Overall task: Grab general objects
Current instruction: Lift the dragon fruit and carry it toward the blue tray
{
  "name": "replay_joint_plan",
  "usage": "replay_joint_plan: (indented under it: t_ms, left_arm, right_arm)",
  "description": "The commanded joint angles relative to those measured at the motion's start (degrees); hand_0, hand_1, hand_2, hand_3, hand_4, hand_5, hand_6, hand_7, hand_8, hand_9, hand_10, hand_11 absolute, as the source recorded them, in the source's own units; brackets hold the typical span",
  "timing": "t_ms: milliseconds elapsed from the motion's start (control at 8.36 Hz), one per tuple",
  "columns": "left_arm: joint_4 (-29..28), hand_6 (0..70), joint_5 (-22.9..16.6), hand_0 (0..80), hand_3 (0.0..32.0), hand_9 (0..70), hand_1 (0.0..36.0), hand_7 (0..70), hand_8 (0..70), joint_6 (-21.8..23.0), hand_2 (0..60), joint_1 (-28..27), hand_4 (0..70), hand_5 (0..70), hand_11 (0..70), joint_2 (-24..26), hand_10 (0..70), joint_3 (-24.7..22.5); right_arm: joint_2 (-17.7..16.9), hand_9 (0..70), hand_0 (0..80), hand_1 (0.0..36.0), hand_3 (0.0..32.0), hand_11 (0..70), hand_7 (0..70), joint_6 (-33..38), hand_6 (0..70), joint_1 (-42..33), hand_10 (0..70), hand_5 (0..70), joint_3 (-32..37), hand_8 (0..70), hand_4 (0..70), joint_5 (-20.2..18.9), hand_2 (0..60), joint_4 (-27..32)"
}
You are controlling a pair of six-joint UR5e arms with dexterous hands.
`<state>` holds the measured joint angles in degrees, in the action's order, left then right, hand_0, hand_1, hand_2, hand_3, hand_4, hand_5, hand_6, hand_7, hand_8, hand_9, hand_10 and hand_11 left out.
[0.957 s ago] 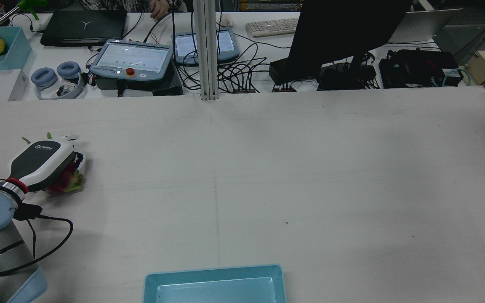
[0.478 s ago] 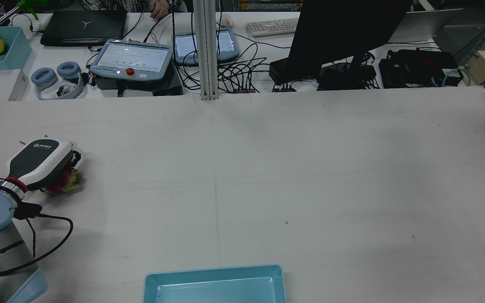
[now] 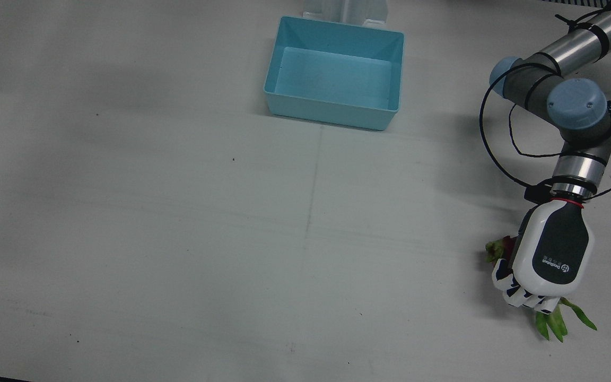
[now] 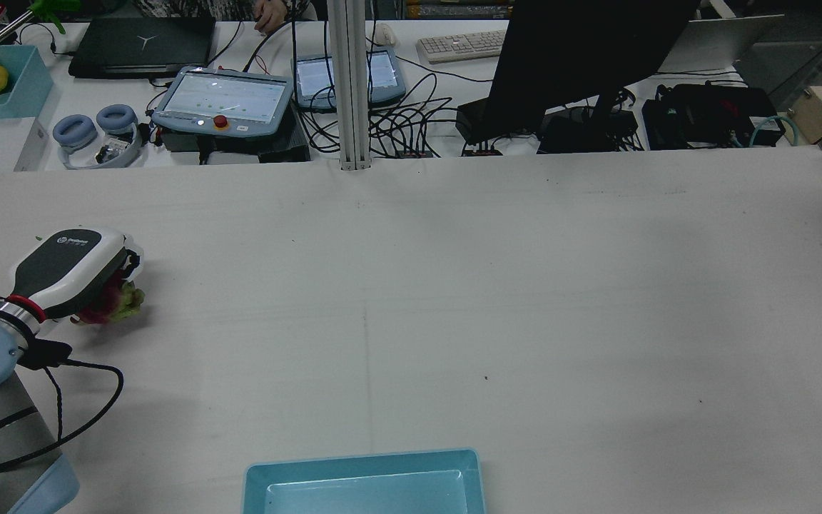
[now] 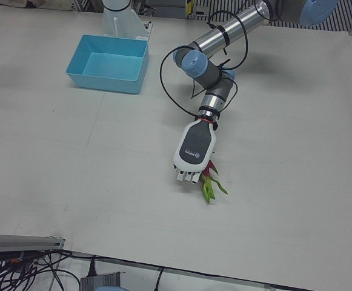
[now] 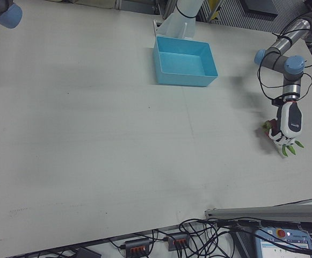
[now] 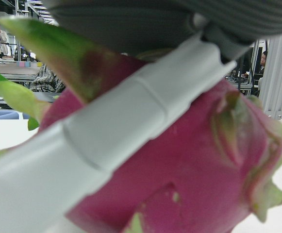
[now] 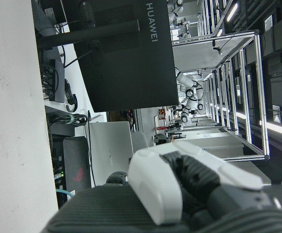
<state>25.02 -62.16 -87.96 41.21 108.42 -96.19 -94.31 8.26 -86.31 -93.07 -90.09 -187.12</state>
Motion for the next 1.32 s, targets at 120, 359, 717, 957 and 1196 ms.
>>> replay_joint_plan:
  t_ms: [120, 359, 717, 957, 1196]
  left_arm:
    - [14.3, 70.0, -15.6, 80.0, 0.0, 70.0, 36.0, 70.0, 70.0, 0.3, 60.0, 0.6, 70.0, 70.0, 70.0, 8.8, 70.0, -10.2]
    - [18.6, 70.0, -27.7, 80.0, 0.0, 70.0, 36.0, 70.0, 70.0, 3.5, 60.0, 0.6, 70.0, 70.0, 70.0, 16.2, 70.0, -12.7]
    - [19.4, 70.0, -43.2, 80.0, 0.0, 70.0, 36.0, 70.0, 70.0, 11.8, 60.0, -0.1, 70.0, 70.0, 70.0, 22.7, 70.0, -13.2]
    - [16.4, 70.0, -48.6, 80.0, 0.0, 70.0, 36.0, 70.0, 70.0, 17.3, 60.0, -2.6, 70.0, 70.0, 70.0, 22.6, 70.0, -16.5]
    - [11.6, 70.0, -49.0, 80.0, 0.0, 70.0, 36.0, 70.0, 70.0, 22.6, 60.0, -9.9, 70.0, 70.0, 70.0, 22.5, 70.0, -20.7]
  right_arm:
    - [0.0, 0.0, 0.0, 0.0, 0.0, 0.0, 0.0, 0.0, 0.0, 0.0, 0.0, 0.0, 0.0, 0.0, 0.0, 0.0, 0.0, 0.0]
    - [0.0, 0.0, 0.0, 0.0, 0.0, 0.0, 0.0, 0.0, 0.0, 0.0, 0.0, 0.0, 0.0, 0.0, 0.0, 0.0, 0.0, 0.0]
    - [0.0, 0.0, 0.0, 0.0, 0.0, 0.0, 0.0, 0.0, 0.0, 0.0, 0.0, 0.0, 0.0, 0.0, 0.0, 0.0, 0.0, 0.0]
    - [0.0, 0.0, 0.0, 0.0, 0.0, 0.0, 0.0, 0.0, 0.0, 0.0, 0.0, 0.0, 0.0, 0.0, 0.0, 0.0, 0.0, 0.0]
    - [0.0, 0.0, 0.0, 0.0, 0.0, 0.0, 0.0, 0.0, 0.0, 0.0, 0.0, 0.0, 0.0, 0.0, 0.0, 0.0, 0.0, 0.0]
